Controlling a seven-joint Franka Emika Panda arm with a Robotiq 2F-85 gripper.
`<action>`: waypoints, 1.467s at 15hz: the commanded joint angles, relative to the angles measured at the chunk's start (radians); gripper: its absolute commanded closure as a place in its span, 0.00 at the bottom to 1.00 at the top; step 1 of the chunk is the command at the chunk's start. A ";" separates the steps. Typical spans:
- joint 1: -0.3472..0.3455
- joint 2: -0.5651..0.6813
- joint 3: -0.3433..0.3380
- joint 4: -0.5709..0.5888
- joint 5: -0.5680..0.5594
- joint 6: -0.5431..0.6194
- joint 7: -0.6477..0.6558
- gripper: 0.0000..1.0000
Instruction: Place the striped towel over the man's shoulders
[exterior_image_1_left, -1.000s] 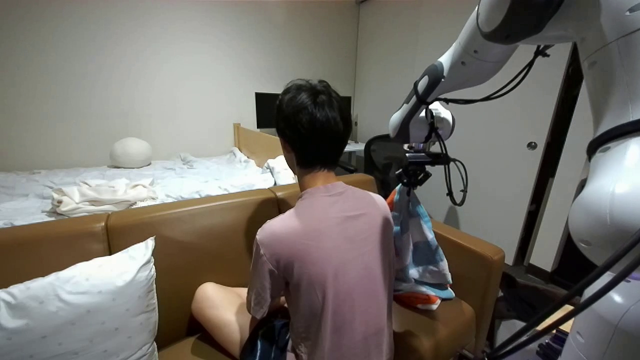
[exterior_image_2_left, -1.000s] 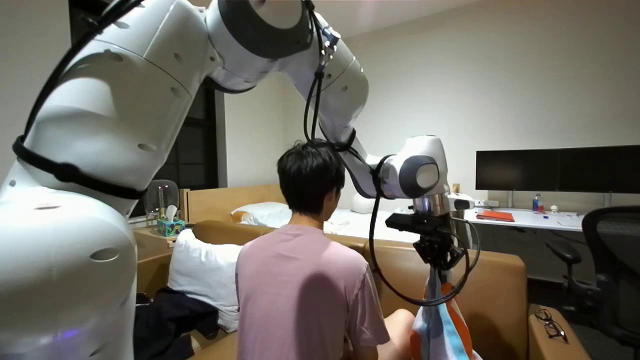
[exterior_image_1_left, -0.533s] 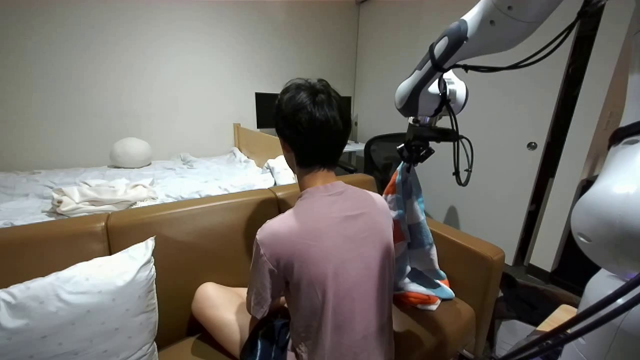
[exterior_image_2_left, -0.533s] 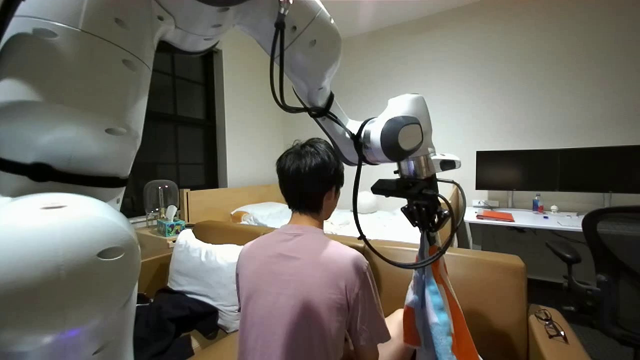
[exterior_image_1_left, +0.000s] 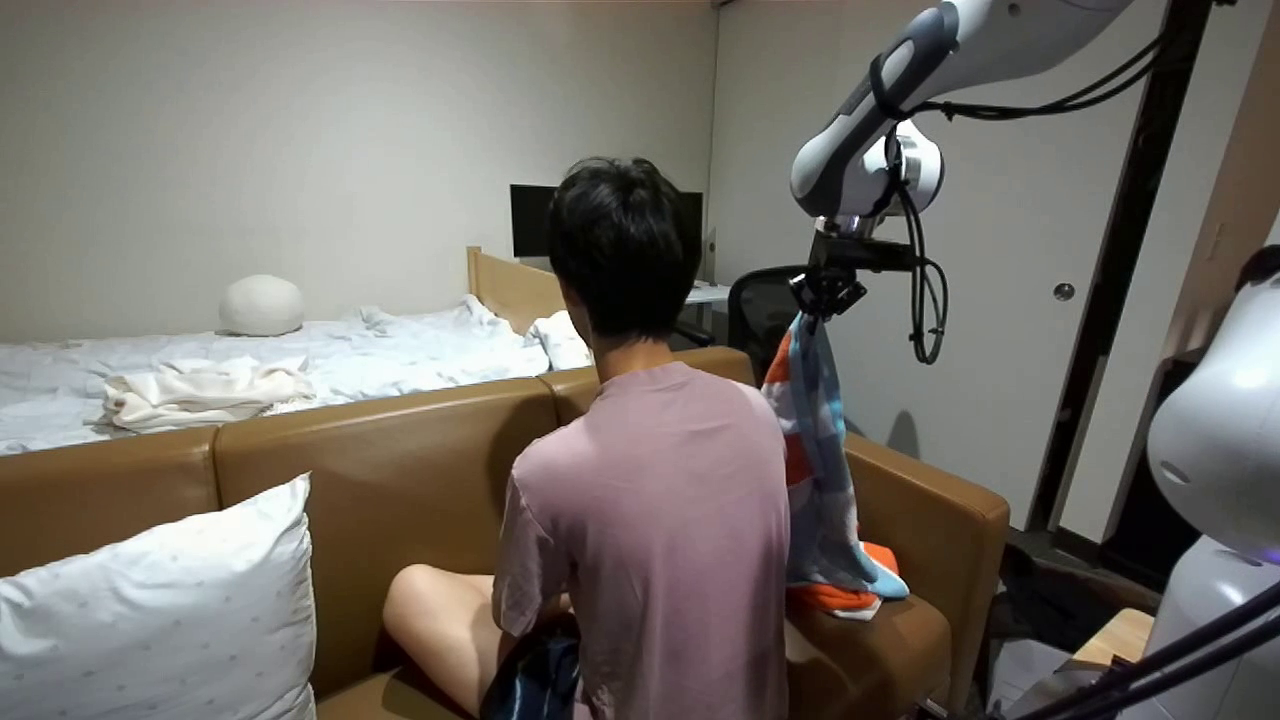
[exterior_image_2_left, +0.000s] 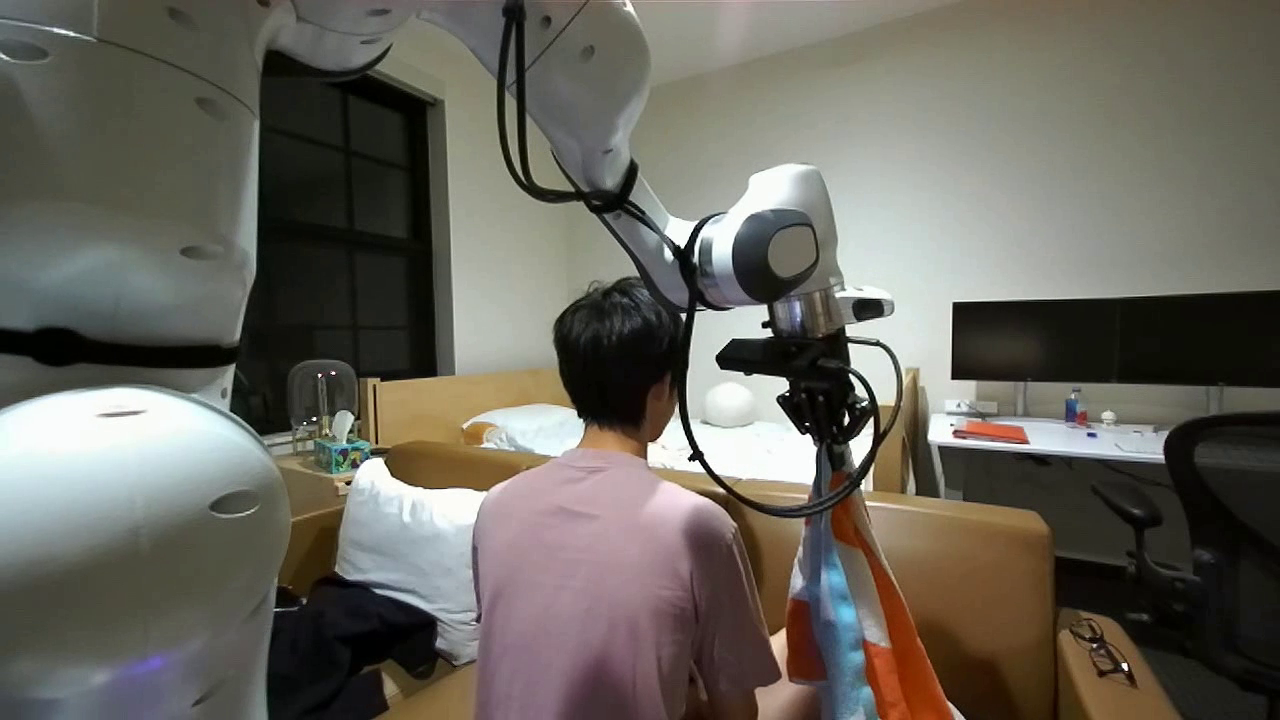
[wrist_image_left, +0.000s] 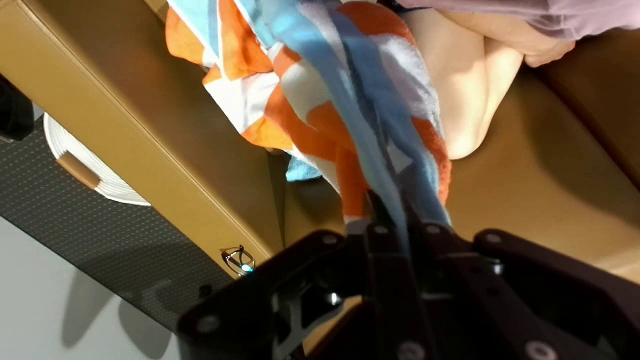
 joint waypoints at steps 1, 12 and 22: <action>0.006 0.000 -0.007 0.002 0.001 -0.004 -0.001 0.95; 0.034 -0.118 0.000 -0.063 -0.069 0.044 0.087 0.99; 0.017 -0.412 0.064 -0.159 -0.193 0.036 0.150 0.99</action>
